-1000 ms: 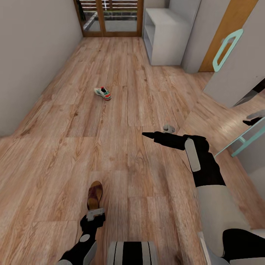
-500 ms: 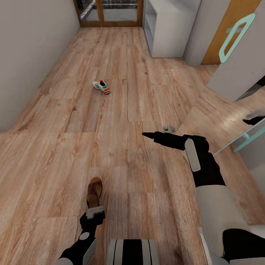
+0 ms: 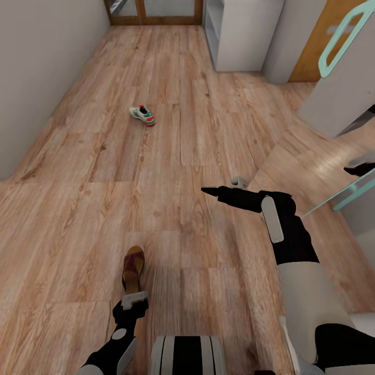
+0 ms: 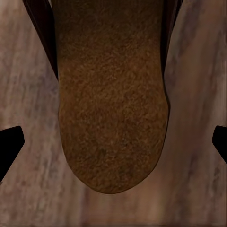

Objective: Pick up the two gym shoes and the two sandals from the corridor floor and place them onto the hallstand (shoe rack) in the corridor, making sure they are on the rack and not on the floor. Arrange them so the two gym shoes are next to each other and the two sandals are next to each other.

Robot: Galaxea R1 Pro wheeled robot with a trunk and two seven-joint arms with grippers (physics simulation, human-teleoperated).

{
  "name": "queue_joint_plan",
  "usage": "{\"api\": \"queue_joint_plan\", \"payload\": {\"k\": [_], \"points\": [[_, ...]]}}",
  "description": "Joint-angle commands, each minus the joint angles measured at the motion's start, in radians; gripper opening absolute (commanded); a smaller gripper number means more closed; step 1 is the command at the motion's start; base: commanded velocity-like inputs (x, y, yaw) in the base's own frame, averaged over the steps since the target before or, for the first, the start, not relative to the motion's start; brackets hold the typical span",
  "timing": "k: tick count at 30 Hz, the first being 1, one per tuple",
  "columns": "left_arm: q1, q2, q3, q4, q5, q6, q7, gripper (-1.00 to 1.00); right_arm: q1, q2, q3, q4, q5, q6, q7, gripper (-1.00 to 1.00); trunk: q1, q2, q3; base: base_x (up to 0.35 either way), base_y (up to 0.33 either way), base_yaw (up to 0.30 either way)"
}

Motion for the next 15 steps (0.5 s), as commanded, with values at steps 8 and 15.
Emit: {"api": "queue_joint_plan", "payload": {"k": [8,15], "points": [[0.000,-0.001,0.003,0.000,0.003,-0.004,-0.001,1.00,-0.001,0.001,-0.003,-0.001,0.005,0.005,0.008,1.00,0.000,-0.001,-0.016,0.000,0.000,0.000],[0.000,-0.002,0.003,0.000,0.003,-0.004,-0.001,1.00,-0.001,0.001,-0.003,-0.001,0.005,0.005,0.008,1.00,0.002,-0.001,-0.039,0.000,0.000,0.000]]}}
